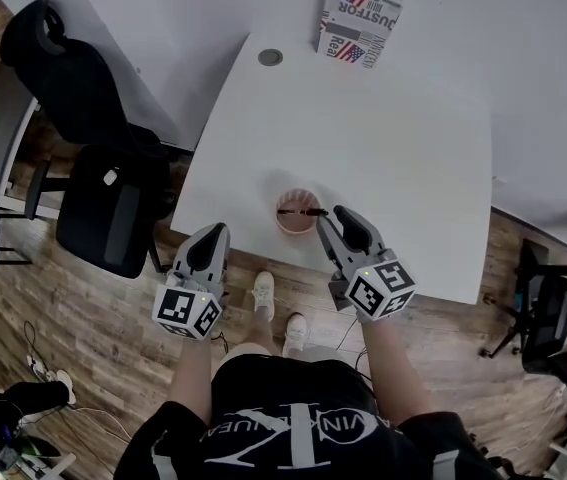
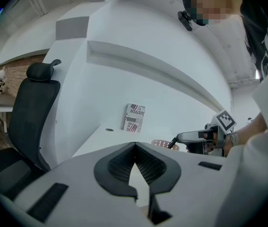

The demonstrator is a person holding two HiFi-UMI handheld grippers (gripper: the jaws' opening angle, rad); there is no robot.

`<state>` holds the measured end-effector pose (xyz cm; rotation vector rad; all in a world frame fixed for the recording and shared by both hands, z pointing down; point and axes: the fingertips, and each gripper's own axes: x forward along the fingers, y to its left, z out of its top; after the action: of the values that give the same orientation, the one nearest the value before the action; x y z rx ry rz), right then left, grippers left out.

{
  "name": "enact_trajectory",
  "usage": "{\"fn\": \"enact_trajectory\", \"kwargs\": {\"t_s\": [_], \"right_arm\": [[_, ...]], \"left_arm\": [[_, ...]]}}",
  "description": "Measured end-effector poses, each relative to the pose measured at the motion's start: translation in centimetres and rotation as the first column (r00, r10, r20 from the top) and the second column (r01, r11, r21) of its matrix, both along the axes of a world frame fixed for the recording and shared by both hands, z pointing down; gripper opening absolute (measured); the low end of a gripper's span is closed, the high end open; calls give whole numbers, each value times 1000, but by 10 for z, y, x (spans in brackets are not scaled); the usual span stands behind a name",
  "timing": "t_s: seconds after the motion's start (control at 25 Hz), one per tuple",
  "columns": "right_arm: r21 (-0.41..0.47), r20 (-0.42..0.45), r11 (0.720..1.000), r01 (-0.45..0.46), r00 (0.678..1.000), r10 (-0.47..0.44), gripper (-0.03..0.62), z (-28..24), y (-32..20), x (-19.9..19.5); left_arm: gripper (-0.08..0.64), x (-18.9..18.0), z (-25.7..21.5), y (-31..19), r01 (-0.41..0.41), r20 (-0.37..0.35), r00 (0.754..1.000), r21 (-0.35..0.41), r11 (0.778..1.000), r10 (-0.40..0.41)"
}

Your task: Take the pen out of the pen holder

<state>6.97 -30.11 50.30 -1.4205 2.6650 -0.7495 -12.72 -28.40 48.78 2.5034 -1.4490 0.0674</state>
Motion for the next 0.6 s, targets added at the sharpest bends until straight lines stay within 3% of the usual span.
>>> {"fn": "enact_trajectory", "kwargs": {"t_s": [0.6], "right_arm": [[-41, -7, 999, -4, 1000, 3, 117, 9, -10, -13]], "left_arm": [[14, -4, 11, -4, -1, -10, 1000, -24, 1000, 1]]}}
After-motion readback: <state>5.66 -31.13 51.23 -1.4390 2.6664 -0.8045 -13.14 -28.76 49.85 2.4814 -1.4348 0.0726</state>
